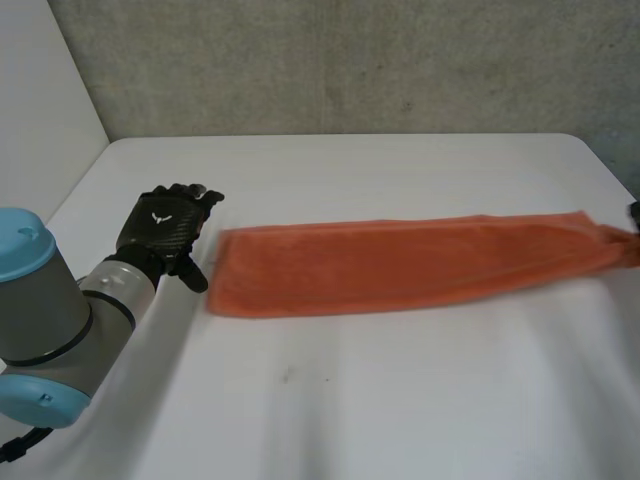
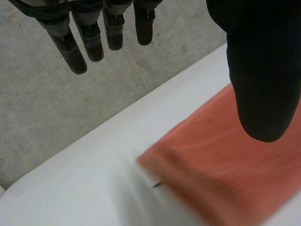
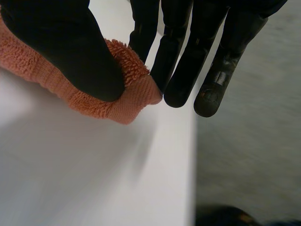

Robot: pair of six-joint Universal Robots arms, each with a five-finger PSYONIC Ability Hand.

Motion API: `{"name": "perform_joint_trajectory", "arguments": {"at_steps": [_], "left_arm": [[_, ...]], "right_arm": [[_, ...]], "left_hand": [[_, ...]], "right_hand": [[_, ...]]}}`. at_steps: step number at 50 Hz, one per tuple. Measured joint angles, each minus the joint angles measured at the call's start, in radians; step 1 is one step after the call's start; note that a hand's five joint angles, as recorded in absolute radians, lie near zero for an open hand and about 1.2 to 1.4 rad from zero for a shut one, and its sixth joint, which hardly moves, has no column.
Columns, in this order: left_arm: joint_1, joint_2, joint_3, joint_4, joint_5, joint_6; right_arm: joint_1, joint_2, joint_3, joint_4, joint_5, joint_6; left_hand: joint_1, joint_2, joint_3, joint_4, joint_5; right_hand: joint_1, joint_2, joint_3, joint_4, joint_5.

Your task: Fold the laundry

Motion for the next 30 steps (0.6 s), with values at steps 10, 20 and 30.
{"name": "perform_joint_trajectory", "arguments": {"at_steps": [10, 20, 30], "left_arm": [[0.002, 0.007, -0.011, 0.001, 0.001, 0.001], [0.005, 0.019, -0.019, 0.003, 0.002, 0.002], [0.006, 0.019, -0.023, 0.003, 0.003, 0.002]], "right_arm": [[-0.002, -0.022, -0.089, -0.016, 0.068, -0.101], [0.376, -0.077, -0.13, -0.092, -0.063, -0.007], [0.797, 0.039, -0.131, -0.182, -0.23, -0.024]], "left_hand": [[0.0, 0.0, 0.0, 0.0, 0.0], [0.0, 0.0, 0.0, 0.0, 0.0], [0.0, 0.0, 0.0, 0.0, 0.0]], "right_hand": [[0.007, 0.0, 0.005, 0.0, 0.009], [0.007, 0.0, 0.01, 0.002, 0.018], [0.003, -0.036, -0.037, -0.043, -0.008]]}}
